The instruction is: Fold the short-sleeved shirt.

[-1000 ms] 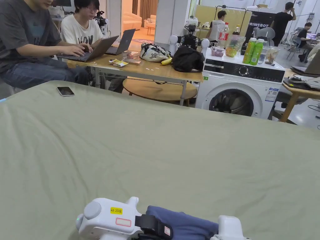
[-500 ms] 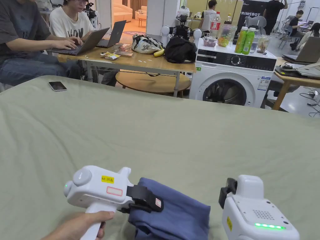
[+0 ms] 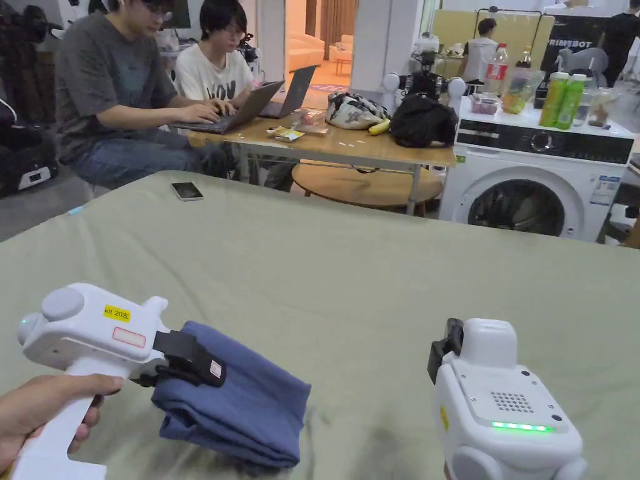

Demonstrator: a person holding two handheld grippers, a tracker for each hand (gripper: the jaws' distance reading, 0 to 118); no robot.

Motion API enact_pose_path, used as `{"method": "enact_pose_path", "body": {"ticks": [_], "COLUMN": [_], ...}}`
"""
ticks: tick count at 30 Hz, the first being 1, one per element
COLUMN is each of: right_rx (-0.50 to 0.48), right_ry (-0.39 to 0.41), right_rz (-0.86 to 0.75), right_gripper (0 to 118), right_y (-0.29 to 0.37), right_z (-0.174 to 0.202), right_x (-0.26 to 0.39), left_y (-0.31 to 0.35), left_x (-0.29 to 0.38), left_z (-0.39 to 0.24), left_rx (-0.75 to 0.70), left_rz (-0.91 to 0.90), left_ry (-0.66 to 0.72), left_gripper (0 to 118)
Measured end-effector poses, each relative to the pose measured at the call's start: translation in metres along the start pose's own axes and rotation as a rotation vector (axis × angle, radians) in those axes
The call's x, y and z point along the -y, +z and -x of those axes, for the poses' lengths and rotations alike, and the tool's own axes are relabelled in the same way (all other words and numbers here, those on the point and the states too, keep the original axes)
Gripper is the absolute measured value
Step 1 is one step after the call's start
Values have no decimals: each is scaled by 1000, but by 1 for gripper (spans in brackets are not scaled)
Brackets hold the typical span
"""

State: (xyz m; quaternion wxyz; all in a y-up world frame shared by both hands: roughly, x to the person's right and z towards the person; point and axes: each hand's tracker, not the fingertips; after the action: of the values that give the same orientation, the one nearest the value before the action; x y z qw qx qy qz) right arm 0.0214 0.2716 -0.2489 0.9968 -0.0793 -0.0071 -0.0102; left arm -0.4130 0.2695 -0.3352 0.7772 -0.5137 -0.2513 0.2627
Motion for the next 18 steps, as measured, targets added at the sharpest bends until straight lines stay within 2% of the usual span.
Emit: {"method": "enact_pose_path", "body": {"ticks": [8, 9, 14, 18], "right_rx": [-177, -196, -252, -274], "right_ry": [21, 26, 41, 54], "right_rz": [10, 17, 34, 53], "right_gripper": [0, 0, 0, 0], "right_y": [-29, -32, -38, -41], "right_z": [98, 108, 141, 150], "right_x": [-5, -6, -4, 0], "left_y": [107, 122, 164, 161], "left_x": [-12, -15, -32, -42], "left_z": [62, 72, 107, 126], "left_rx": [-214, -273, -348, -453], "left_rz": [-67, -65, -46, -2], "left_ry": [51, 62, 126, 118], "left_gripper": [20, 20, 20, 20]}}
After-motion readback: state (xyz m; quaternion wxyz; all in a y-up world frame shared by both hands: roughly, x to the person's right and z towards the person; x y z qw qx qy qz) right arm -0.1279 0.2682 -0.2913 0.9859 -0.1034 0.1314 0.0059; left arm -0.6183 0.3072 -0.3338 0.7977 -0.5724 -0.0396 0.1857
